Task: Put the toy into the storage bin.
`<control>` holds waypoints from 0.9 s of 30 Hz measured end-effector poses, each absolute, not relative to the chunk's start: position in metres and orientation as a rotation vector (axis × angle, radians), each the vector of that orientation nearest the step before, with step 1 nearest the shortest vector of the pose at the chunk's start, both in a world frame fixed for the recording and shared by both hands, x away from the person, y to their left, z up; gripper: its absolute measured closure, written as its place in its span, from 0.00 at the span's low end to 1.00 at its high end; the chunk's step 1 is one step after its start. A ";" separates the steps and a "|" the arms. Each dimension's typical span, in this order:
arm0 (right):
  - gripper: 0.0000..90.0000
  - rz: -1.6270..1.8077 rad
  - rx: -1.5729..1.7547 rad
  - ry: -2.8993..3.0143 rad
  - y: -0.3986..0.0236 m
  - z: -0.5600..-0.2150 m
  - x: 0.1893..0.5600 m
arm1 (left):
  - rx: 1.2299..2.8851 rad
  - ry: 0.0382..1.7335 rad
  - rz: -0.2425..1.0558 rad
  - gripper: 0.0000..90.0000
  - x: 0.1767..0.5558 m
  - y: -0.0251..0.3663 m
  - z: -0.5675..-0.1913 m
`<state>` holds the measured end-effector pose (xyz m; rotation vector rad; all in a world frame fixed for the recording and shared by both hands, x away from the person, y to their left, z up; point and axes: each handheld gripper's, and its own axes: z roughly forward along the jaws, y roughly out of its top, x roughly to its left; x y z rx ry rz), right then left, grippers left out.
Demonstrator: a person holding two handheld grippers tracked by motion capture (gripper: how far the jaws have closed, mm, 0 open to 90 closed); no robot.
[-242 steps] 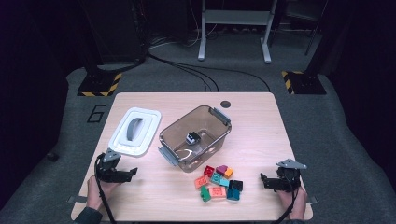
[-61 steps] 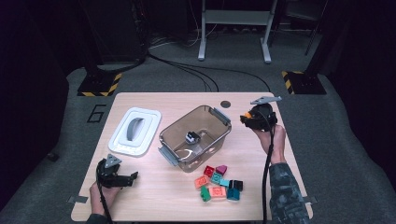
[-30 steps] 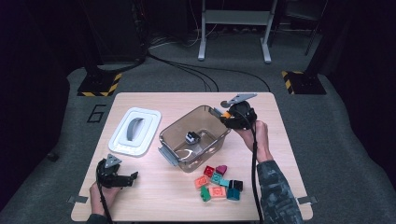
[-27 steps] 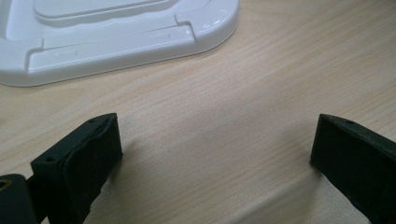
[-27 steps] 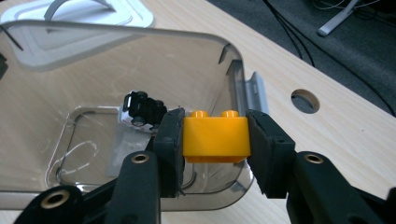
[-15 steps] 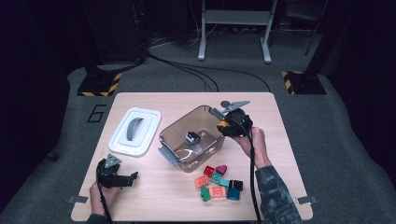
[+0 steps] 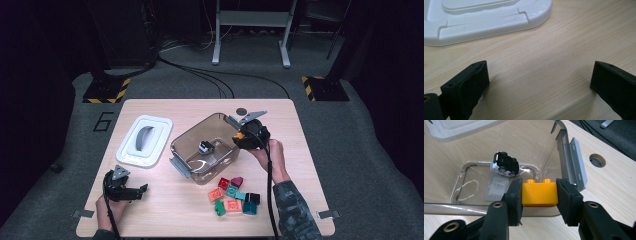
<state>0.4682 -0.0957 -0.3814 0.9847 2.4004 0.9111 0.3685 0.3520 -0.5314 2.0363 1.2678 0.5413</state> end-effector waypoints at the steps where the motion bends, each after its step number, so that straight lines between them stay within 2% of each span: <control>1: 0.61 0.905 0.980 2.406 -0.096 -0.382 0.468 | 2.036 1.268 0.542 0.02 0.369 0.352 -0.531; 8: 0.34 0.925 1.017 2.369 -0.102 -0.380 0.463 | 2.036 1.267 0.542 0.02 0.369 0.352 -0.531; 11: 0.26 0.951 1.047 2.340 -0.109 -0.378 0.457 | 2.036 1.267 0.542 0.02 0.369 0.352 -0.531; 19: 0.16 1.017 1.102 2.302 -0.134 -0.386 0.437 | 2.036 1.267 0.543 0.02 0.368 0.352 -0.531; 27: 0.07 1.045 1.137 2.323 -0.157 -0.412 0.415 | 2.036 1.266 0.545 0.02 0.369 0.352 -0.531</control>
